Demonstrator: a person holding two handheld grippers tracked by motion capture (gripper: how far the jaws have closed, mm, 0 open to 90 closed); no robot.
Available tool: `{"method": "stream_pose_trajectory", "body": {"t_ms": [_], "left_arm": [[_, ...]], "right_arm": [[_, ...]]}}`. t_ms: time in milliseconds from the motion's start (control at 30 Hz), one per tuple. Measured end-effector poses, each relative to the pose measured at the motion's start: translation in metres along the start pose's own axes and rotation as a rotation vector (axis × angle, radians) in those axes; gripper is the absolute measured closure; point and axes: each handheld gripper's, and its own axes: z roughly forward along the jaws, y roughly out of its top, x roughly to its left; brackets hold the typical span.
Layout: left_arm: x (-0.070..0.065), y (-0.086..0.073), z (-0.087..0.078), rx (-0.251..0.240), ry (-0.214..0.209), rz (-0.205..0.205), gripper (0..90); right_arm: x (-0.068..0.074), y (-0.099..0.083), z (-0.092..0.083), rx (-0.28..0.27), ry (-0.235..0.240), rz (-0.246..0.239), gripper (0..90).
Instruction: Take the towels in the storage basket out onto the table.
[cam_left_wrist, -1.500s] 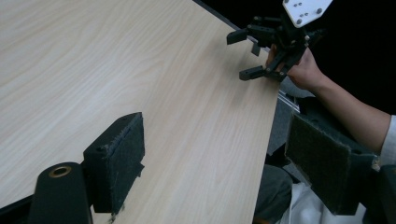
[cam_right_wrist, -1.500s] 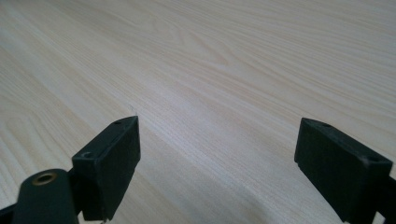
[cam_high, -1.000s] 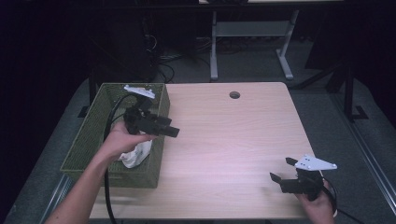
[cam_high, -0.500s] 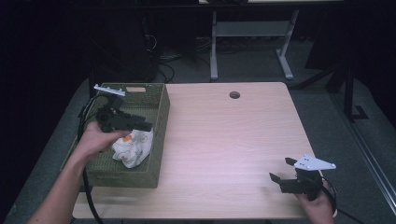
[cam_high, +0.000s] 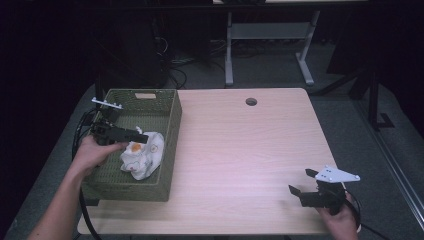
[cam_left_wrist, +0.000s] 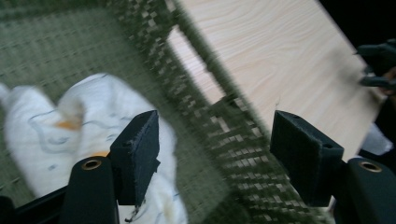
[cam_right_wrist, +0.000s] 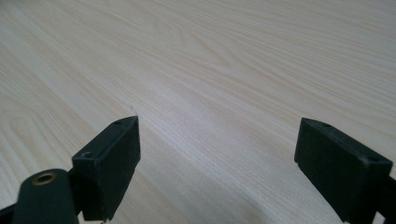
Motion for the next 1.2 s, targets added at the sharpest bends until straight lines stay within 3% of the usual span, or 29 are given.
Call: {"method": "stream_pose_trajectory", "body": {"t_ms": [167,433,667,767,900,1000,1200], "left_arm": [[0.009,-0.003,0.014,0.075,0.082,-0.021,33.9],[0.021,-0.005,0.046,0.26,0.235,-0.01,37.4],[0.026,-0.005,0.075,0.358,0.304,-0.019,40.8],[0.028,-0.006,0.085,0.412,0.326,-0.001,42.8],[0.027,-0.005,0.094,0.448,0.347,0.015,45.2],[0.026,-0.007,0.101,0.478,0.389,0.04,49.0],[0.023,-0.007,0.105,0.5,0.438,0.086,58.5]], "right_arm": [[0.0,0.0,0.0,-0.001,0.0,-0.004,14.0],[0.0,0.001,-0.001,0.0,0.001,0.001,14.0],[0.0,0.001,-0.003,-0.009,0.0,0.004,14.0],[0.0,0.001,-0.004,-0.011,-0.002,0.001,14.0],[-0.001,0.001,-0.004,-0.012,-0.003,-0.003,14.0],[0.0,0.002,-0.004,-0.012,-0.003,-0.007,14.0],[0.001,0.002,-0.005,-0.016,-0.001,-0.003,14.0]]}}
